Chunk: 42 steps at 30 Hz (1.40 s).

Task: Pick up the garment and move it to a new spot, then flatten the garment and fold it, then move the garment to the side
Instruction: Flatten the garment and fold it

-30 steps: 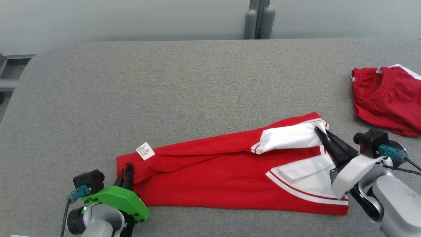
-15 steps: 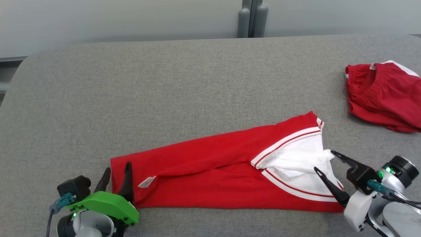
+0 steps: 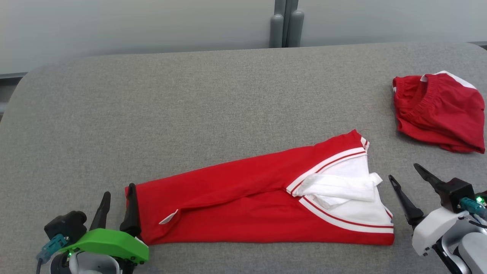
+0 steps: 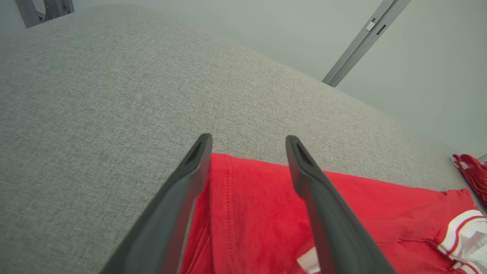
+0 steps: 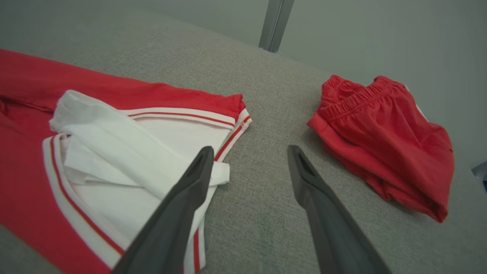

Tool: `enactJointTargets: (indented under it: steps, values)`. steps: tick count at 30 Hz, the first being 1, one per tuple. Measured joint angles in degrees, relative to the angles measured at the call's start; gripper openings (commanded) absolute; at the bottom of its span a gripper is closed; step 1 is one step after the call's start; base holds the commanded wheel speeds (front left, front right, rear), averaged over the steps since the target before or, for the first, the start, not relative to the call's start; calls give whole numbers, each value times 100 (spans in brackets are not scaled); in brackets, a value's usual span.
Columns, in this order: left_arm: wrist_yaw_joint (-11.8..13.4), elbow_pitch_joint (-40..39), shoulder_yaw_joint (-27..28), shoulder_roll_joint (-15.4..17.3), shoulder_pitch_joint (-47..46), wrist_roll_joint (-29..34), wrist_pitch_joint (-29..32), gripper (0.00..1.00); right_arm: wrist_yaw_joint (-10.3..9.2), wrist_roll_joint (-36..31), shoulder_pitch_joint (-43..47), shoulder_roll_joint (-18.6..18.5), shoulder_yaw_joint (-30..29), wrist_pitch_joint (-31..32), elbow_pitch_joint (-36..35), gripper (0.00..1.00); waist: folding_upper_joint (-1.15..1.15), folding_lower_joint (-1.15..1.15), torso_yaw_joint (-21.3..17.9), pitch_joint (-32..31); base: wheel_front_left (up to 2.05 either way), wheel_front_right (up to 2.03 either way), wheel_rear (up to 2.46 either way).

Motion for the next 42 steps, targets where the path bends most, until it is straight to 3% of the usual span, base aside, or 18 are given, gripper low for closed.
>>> enactJointTargets:
  steps: [4, 8, 14, 24, 36, 37, 38, 41, 42]
  values:
    - [1, -237, -70, -77, -4, 123, -52, 100, 149, 815, 19, 450, -310, 0, 89, 100, 0, 0, -18, -64, 0, 0, 0]
    - [4, -380, -244, -147, -4, 260, -49, 100, 353, 1401, 55, 648, -438, 1, 444, 100, 0, 0, 5, -109, 0, 0, 0]
    - [8, -512, -334, -159, -2, 336, -43, 100, 499, 2118, -61, 954, -566, 580, 832, 100, 0, 0, 142, -132, 0, 0, 0]
    - [27, -737, -357, -204, 3, 468, 9, 100, 550, 2561, -417, 1072, -728, 1087, 1321, 100, 0, 0, 453, -41, 0, 0, 0]
    - [48, -888, -146, -261, 151, 521, 20, 100, 648, 2693, -742, 1181, -419, 1627, 1741, 98, 0, 0, 645, 83, 0, 0, 0]
    - [48, -893, -135, -261, 160, 535, 51, 100, 648, 2691, -767, 1188, -381, 1639, 1748, 88, 0, 0, 641, 83, 0, 0, 0]
    - [48, -893, -135, -261, 160, 535, 51, 100, 648, 2691, -767, 1188, -381, 1639, 1748, 50, 0, 0, 641, 83, 0, 0, 0]
    - [48, -913, -88, -265, 162, 576, 66, 100, 649, 2680, -872, 1229, -235, 1689, 1764, 18, 0, 0, 619, 82, 0, 0, 0]
    - [48, -914, -59, -268, 165, 588, 66, 100, 649, 2662, -904, 1265, -172, 1702, 1764, 0, 0, 0, 608, 79, 0, 0, 0]
